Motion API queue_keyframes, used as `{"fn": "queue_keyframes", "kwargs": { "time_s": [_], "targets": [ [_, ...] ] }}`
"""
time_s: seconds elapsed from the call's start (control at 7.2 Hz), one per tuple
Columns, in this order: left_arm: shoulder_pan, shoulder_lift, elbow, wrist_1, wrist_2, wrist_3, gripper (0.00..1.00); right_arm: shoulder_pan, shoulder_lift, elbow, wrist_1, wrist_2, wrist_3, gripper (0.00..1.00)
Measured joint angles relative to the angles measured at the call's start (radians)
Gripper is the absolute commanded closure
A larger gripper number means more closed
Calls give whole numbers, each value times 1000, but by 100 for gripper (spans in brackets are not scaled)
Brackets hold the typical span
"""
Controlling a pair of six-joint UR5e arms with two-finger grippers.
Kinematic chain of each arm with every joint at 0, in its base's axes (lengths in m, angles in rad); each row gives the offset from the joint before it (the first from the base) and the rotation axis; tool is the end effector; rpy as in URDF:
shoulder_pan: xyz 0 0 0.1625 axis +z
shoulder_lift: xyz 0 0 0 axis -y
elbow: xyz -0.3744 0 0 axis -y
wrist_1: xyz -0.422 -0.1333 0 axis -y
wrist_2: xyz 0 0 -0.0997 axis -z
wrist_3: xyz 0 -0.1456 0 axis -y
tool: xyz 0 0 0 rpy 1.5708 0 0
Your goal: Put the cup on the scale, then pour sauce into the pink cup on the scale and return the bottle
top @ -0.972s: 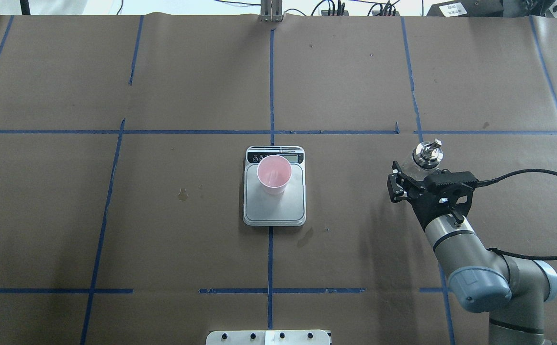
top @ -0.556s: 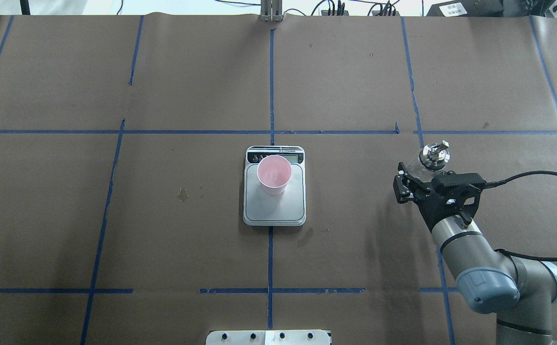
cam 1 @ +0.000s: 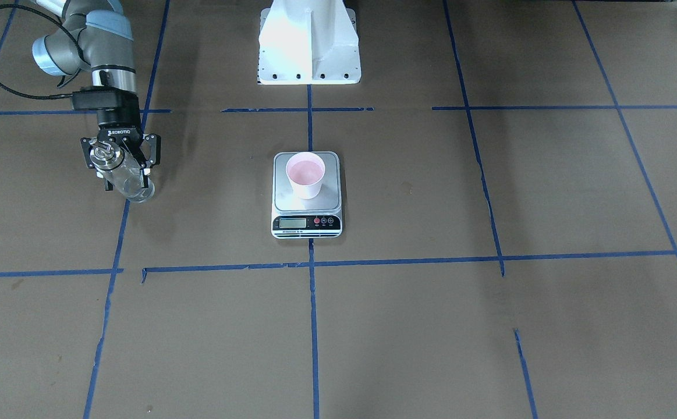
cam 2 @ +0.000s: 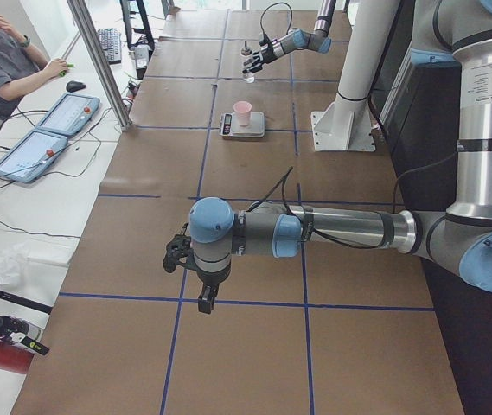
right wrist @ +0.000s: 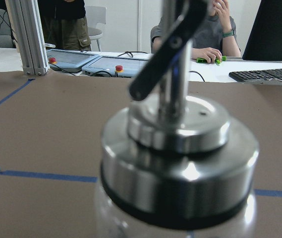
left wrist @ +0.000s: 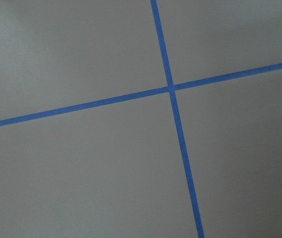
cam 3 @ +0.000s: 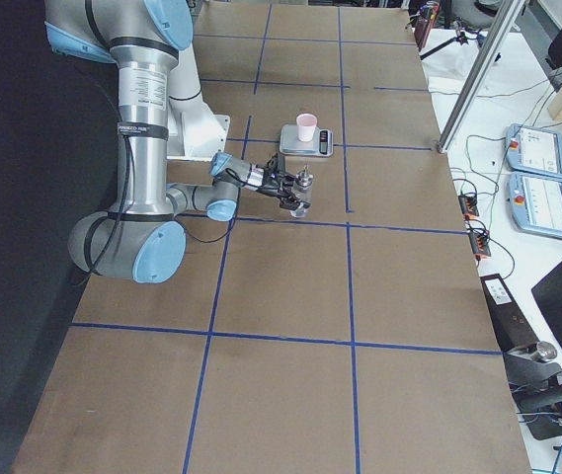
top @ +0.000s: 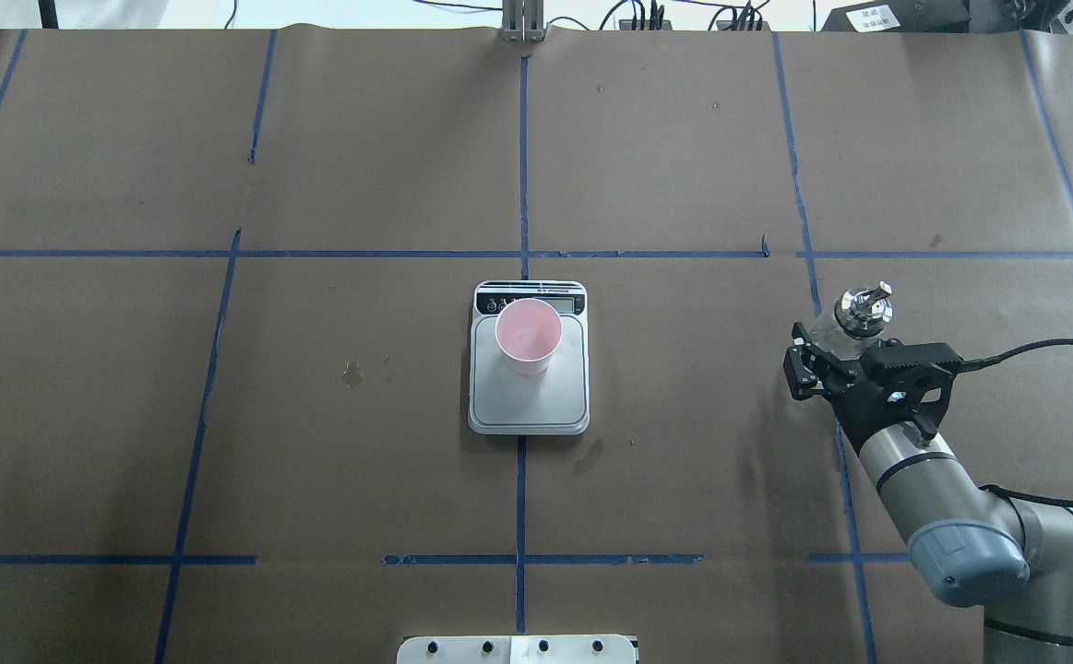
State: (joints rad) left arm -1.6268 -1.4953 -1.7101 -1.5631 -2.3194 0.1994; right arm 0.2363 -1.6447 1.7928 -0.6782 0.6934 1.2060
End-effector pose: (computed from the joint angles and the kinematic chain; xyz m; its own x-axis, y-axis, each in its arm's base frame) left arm -0.0620 -0.4957 0.6098 0.7302 0.1946 -0.6550 -0.0905 0.9777 0.1896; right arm -0.4486 -0.3603 0.4346 0.7427 -0.0557 0.6673 -0.5671 0.4776 0.6711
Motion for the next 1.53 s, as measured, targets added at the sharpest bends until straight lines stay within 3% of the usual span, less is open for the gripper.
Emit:
{"fn": "queue_keyframes", "kwargs": {
  "time_s": [0.28,0.69,1.53],
  "targets": [
    [1,0,1,0,0,0,0,-2,7,-18,0,0,1,57],
    [1,0,3,0,0,0,0,-3,11,-33,0,0,1,54],
    [1,0,1,0,0,0,0,-3,11,-42,0,0,-2,28]
  ]
}}
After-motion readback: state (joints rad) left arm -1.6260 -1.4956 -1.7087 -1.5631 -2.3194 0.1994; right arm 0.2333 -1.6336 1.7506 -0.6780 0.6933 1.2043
